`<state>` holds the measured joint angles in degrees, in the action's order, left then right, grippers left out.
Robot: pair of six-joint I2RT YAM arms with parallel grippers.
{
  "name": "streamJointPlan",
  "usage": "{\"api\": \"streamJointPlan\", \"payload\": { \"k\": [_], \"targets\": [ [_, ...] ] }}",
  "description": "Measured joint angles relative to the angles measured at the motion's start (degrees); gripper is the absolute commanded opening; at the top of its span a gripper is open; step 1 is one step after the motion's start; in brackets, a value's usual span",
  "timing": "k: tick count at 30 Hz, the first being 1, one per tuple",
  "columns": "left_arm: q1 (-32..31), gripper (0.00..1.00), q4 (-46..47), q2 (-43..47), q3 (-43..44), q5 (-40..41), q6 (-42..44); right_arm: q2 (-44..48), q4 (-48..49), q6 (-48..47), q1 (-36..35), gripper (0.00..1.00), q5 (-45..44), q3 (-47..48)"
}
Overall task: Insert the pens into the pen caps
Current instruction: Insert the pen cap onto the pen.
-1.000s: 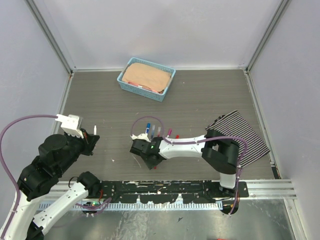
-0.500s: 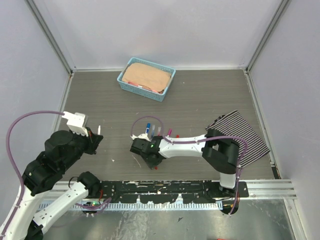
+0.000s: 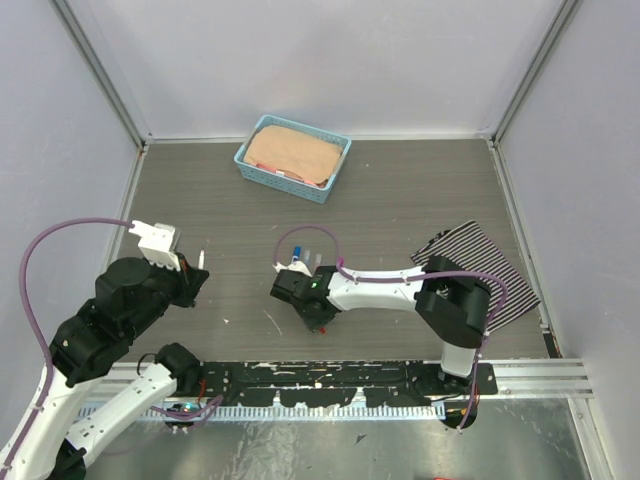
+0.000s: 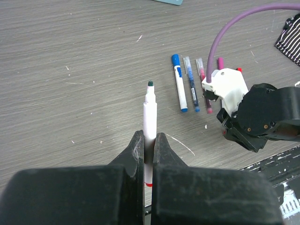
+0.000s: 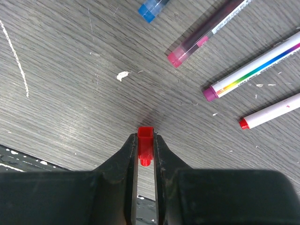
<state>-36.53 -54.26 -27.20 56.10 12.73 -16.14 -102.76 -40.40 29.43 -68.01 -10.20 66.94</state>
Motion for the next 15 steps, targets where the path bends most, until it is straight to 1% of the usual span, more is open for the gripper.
{"api": "streamJointPlan", "payload": {
  "k": [3,4,6,15],
  "targets": [
    [0.0,0.00,0.0,0.0,0.0,0.0,0.0,-0.3,0.0,0.0,0.0,0.24,0.0,0.0],
    [0.0,0.00,0.0,0.0,0.0,0.0,0.0,-0.5,0.0,0.0,0.0,0.26,0.0,-0.1],
    [0.0,0.00,0.0,0.0,0.0,0.1,0.0,-0.8,0.0,0.0,0.0,0.28,0.1,-0.1],
    [0.0,0.00,0.0,0.0,0.0,0.2,0.0,-1.2,-0.2,0.0,0.0,0.29,1.3,-0.4]
  ]
}}
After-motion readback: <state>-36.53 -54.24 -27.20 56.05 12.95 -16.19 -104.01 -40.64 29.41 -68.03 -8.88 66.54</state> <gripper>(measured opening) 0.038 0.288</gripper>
